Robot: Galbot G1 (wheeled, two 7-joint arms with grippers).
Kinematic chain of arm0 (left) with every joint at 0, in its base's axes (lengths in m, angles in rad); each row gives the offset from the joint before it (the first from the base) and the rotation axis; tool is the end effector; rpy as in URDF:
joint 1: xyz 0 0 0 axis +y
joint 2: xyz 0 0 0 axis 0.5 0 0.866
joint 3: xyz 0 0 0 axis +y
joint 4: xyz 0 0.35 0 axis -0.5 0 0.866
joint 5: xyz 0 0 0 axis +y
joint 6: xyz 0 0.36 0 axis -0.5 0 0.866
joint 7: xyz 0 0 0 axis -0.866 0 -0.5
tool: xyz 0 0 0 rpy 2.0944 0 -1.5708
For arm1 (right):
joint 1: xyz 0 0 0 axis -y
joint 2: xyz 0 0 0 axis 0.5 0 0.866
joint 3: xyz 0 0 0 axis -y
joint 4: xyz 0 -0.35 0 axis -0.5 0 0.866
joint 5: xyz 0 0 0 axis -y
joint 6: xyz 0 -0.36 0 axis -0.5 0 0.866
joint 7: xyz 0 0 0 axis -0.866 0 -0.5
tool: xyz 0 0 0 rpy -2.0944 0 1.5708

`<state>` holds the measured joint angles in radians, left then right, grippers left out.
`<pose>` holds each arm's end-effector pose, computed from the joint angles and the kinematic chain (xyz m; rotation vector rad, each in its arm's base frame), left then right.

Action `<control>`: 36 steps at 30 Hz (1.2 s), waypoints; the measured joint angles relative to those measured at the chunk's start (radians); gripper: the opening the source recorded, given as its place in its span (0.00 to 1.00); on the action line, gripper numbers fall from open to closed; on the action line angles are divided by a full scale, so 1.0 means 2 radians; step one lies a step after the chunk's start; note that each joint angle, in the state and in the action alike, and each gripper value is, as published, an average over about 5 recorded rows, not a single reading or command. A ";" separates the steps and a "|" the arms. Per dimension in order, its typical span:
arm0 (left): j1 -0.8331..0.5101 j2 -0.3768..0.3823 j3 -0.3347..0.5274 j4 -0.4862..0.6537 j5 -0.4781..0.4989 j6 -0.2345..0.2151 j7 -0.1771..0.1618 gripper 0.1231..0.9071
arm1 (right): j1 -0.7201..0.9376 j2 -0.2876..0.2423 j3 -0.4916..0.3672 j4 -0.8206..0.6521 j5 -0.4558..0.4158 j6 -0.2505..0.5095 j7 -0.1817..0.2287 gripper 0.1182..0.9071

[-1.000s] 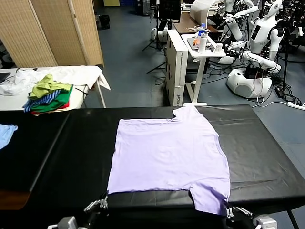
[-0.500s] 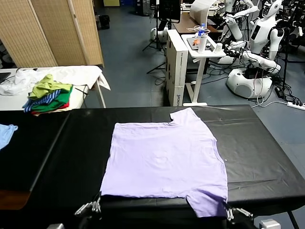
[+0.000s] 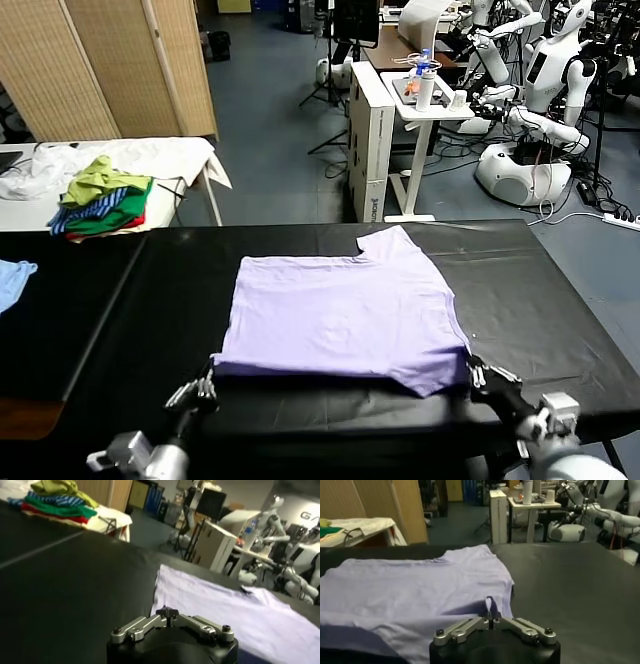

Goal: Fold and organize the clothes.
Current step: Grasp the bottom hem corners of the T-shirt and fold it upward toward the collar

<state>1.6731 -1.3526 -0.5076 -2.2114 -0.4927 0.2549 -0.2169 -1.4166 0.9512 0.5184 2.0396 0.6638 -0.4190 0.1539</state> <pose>0.1562 0.0247 -0.2766 0.0453 -2.8098 0.3903 0.2441 -0.1074 -0.2591 0.1859 -2.7246 -0.0082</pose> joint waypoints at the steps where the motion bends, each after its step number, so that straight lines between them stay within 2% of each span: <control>1: -0.005 0.002 0.002 0.004 0.003 0.001 0.001 0.03 | 0.012 0.000 -0.008 -0.008 -0.001 -0.001 0.000 0.03; 10: -0.045 0.029 0.011 0.044 0.002 0.006 0.002 0.03 | 0.083 0.002 -0.059 -0.062 -0.021 -0.004 0.001 0.03; 18: -0.067 0.046 0.012 0.070 -0.005 0.008 0.000 0.03 | 0.098 0.004 -0.067 -0.086 -0.024 -0.006 0.001 0.03; 22: -0.073 0.046 0.014 0.077 -0.006 0.012 -0.001 0.03 | 0.093 0.002 -0.062 -0.080 -0.020 -0.019 -0.008 0.05; 24: -0.075 0.043 0.015 0.078 -0.007 0.016 -0.001 0.03 | 0.086 -0.001 -0.056 -0.070 -0.018 -0.029 -0.014 0.14; 27: -0.073 0.037 0.015 0.073 -0.007 0.020 -0.001 0.08 | 0.069 -0.007 -0.043 -0.047 -0.015 -0.042 -0.017 0.37; 29: -0.068 0.033 0.014 0.067 -0.005 0.024 -0.003 0.20 | 0.052 -0.011 -0.030 -0.029 -0.015 -0.047 -0.019 0.54; 33: -0.052 0.026 0.014 0.052 0.001 0.031 -0.004 0.52 | 0.006 -0.018 0.003 0.006 -0.015 -0.047 -0.027 0.84; 36: -0.035 0.020 0.014 0.040 0.006 0.035 -0.004 0.76 | -0.032 -0.021 0.030 0.023 -0.015 -0.041 -0.035 0.97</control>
<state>1.6029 -1.3118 -0.4802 -2.1318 -0.4806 0.3250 -0.2251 -1.4805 0.9099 0.5778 2.0864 0.6339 -0.5006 0.0829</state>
